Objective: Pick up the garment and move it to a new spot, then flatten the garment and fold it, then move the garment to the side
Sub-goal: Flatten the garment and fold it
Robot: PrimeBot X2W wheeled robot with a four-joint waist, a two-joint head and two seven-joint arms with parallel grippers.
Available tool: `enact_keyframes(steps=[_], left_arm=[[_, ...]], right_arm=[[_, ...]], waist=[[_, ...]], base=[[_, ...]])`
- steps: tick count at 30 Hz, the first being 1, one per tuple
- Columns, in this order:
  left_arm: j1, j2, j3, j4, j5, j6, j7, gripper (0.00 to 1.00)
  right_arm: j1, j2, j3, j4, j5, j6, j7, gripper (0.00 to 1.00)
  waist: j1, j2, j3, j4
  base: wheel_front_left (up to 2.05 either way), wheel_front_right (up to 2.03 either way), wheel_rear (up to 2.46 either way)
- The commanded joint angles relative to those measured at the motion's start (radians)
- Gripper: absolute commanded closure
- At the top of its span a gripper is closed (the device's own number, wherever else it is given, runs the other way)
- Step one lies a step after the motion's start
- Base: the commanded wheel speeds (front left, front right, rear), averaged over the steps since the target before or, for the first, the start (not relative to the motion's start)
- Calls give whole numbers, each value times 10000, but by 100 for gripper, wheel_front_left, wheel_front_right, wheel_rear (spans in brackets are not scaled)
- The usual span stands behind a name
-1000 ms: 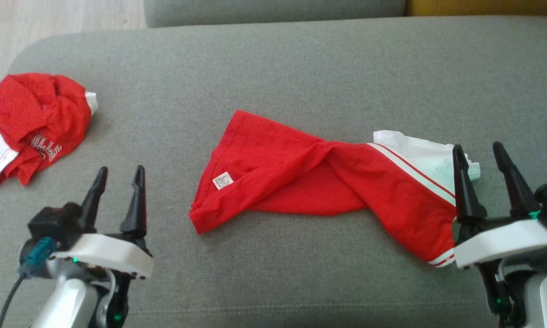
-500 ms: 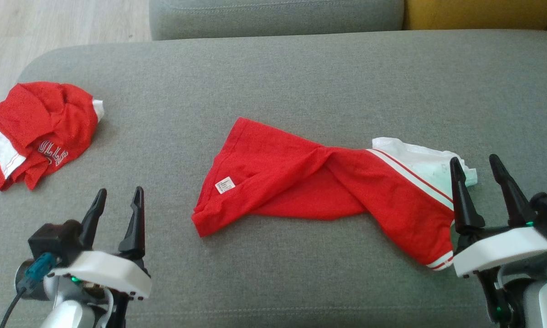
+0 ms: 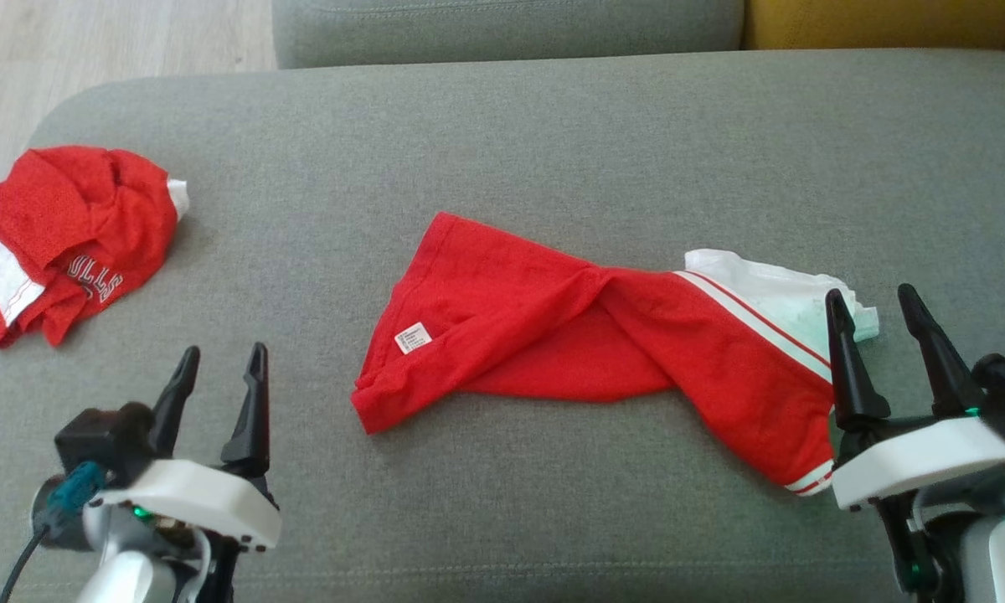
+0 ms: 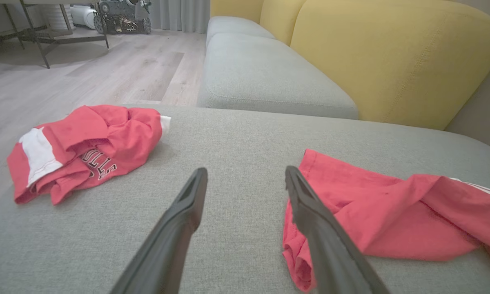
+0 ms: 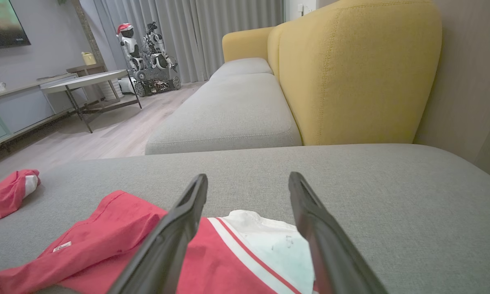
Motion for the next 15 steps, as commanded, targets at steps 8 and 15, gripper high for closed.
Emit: enact_keyframes(steps=[8,15], left_arm=[[-1265,-195,-262,523,-600,-601,842,0],[-2103,-817,-818,2478,-1067,-1263,1447,0]], right_arm=[[-390,-119,317,-367,109,-7,27,0],[-532,-83,395,-329,152,-7,5,0]], waist=[[0,0,317,5],[0,0,667,-98]], base=[[0,0,0],[0,0,0]])
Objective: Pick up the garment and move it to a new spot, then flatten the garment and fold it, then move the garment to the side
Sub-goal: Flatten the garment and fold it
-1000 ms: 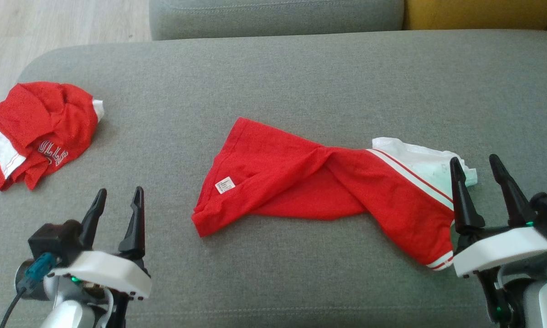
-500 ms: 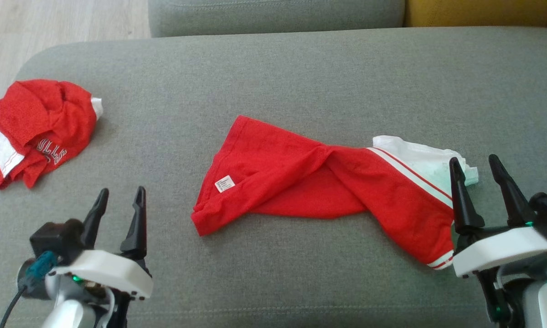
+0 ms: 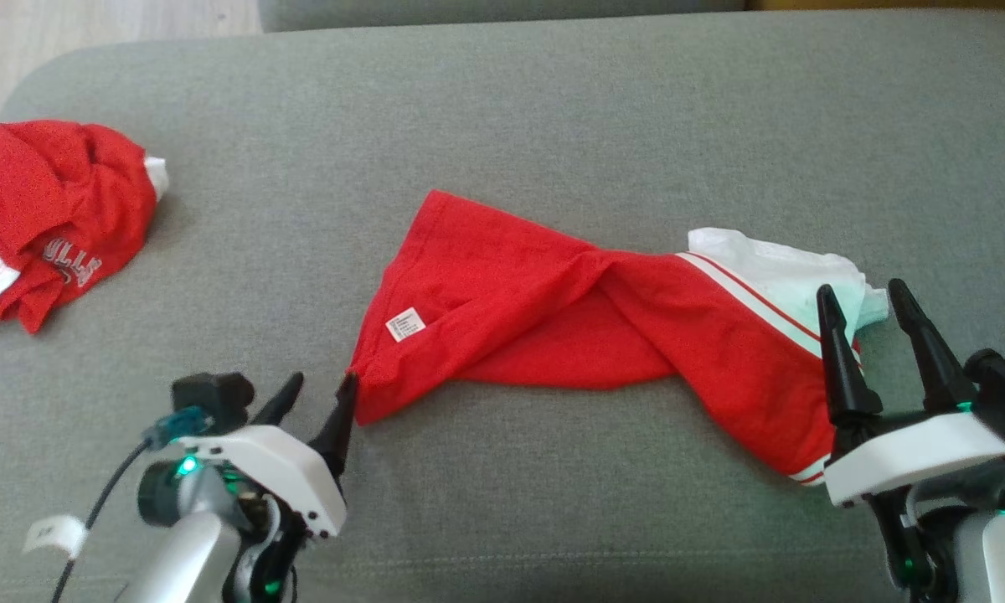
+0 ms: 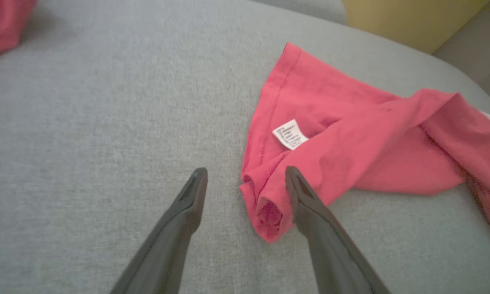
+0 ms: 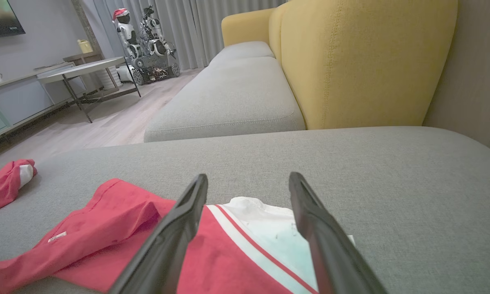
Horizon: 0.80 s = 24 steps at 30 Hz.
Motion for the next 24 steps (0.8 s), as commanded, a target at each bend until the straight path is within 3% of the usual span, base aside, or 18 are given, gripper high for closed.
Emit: enact_keyframes(steps=[1,9,11,12,17,24], left_arm=[[-563,111,298,-110,-67,-72,11,0],[-856,-245,-170,1038,-232,-646,208,1],[-929,-270,-187,1183,-219,-705,102,62],[-967,-280,-181,1224,-208,-752,-17,100],[-1185,-148,-161,1261,87,-836,-700,100],[-2317,556,69,636,1447,-391,-2286,100]], right_arm=[[-460,-85,274,-336,75,-7,-1,0],[-498,-47,188,-285,138,-7,-74,0],[-495,-31,184,-285,147,-7,-90,0],[-500,-24,183,-281,157,-7,-98,0],[-522,5,159,-296,173,-7,-122,0],[-551,30,90,-316,229,-7,-91,0]], waist=[[0,0,66,-53],[0,0,273,-179],[0,0,299,-187],[0,0,307,-188],[0,0,306,-195],[0,0,278,-172]], base=[[0,0,0],[0,0,0],[0,0,0],[0,0,0],[0,0,0],[0,0,0]])
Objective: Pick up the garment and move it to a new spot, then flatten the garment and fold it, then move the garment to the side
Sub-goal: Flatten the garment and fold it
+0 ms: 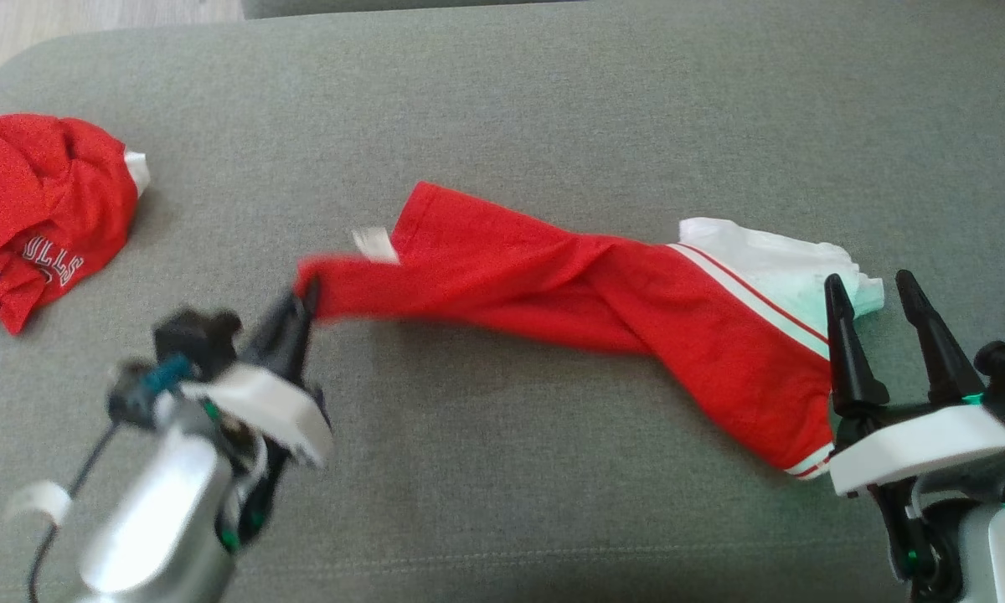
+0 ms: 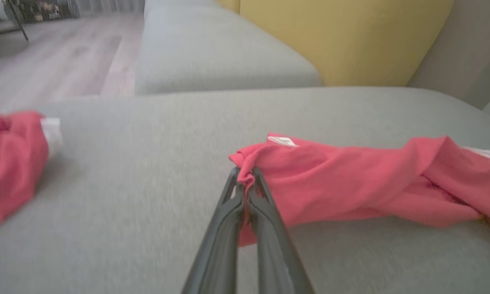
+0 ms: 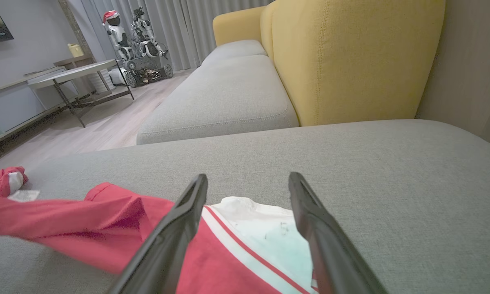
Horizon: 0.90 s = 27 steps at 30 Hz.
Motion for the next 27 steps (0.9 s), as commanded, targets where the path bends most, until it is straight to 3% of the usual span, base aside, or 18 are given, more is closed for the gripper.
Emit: enact_keyframes(steps=[1,6,18,19,20,21,27], left_arm=[[-830,409,551,-375,272,135,-272,100],[-1151,465,539,-265,567,66,-495,100],[-97,-339,476,2093,-242,-684,-648,100],[-44,-410,485,2256,-299,-741,-653,89],[-11,-472,510,2382,-341,-783,-659,55],[22,-519,550,2484,-372,-803,-664,0],[373,-639,1074,2199,-387,-726,-680,0]], right_arm=[[-389,-41,231,-363,68,-7,-75,0],[-445,-35,269,-366,109,-7,-82,0],[-499,-26,268,-414,202,-7,-123,0],[-504,-26,266,-416,203,-7,-122,0],[-506,-25,265,-416,205,-7,-120,0],[-509,-25,269,-415,209,-7,-117,0],[-470,-24,243,-415,166,-7,-115,0]], waist=[[0,0,9,-7],[0,0,54,-51],[0,0,358,-201],[0,0,368,-194],[0,0,373,-184],[0,0,371,-179],[0,0,195,-89]], base=[[0,0,0],[0,0,0],[0,0,0],[0,0,0],[0,0,0],[0,0,0],[0,0,0]])
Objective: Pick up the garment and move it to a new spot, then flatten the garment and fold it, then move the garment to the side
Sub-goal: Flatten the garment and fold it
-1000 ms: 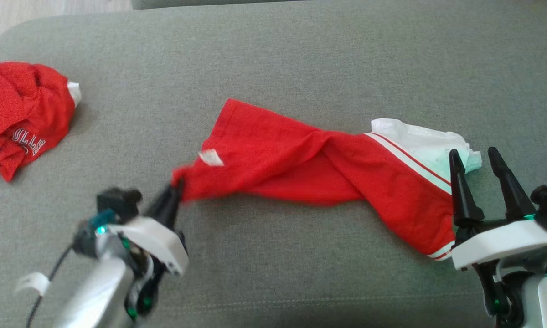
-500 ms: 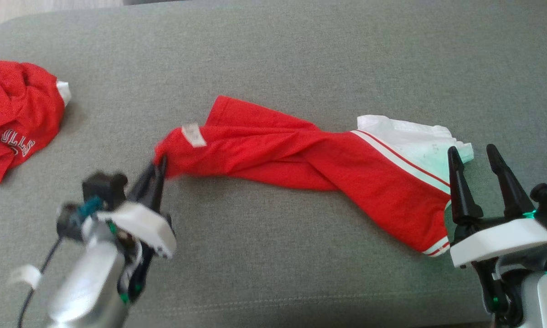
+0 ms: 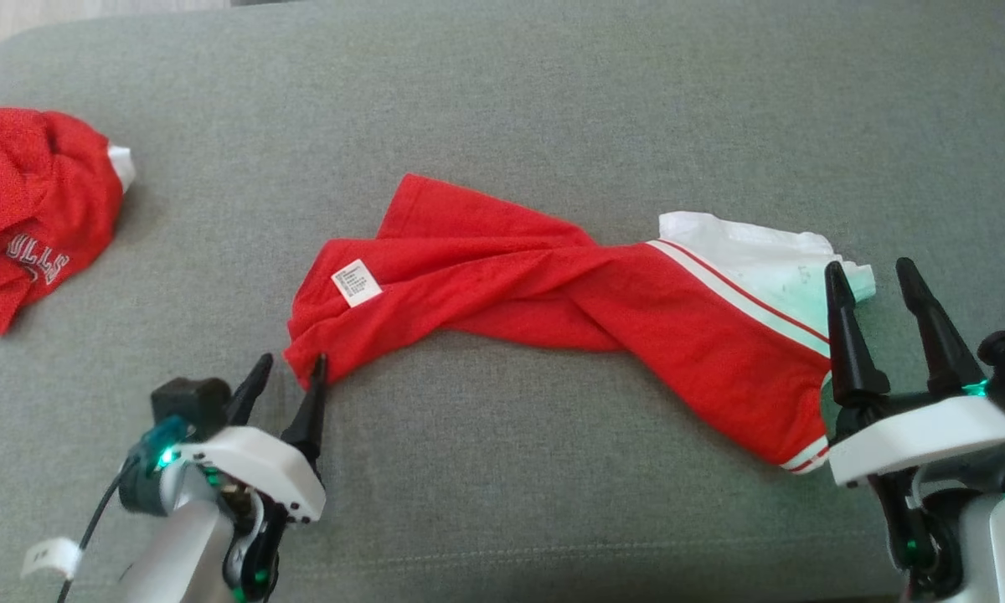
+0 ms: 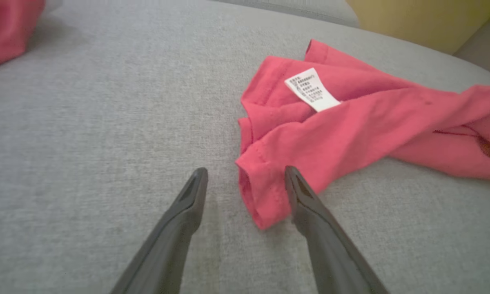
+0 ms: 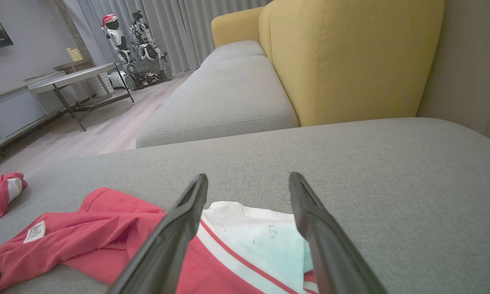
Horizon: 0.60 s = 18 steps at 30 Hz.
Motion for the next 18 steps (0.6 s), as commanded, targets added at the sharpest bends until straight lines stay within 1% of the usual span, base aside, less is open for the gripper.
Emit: enact_keyframes(steps=[1,9,13,18], left_arm=[[52,185,582,-557,82,128,-120,0],[1020,323,1506,-2683,535,741,-122,0],[1383,554,1804,-3607,587,1117,-93,0],[1923,955,1973,-4807,689,1583,339,0]], right_arm=[[-253,-33,183,-405,-21,-7,-93,0],[-91,-33,37,-428,-263,-7,-99,0],[9,-32,35,-420,-333,-7,-31,0],[232,-32,74,-448,-424,-7,40,0]], waist=[[0,0,-113,63],[0,0,-548,307],[0,0,-797,383],[0,0,-1133,386]], base=[[0,0,0],[0,0,0],[0,0,0],[0,0,0]])
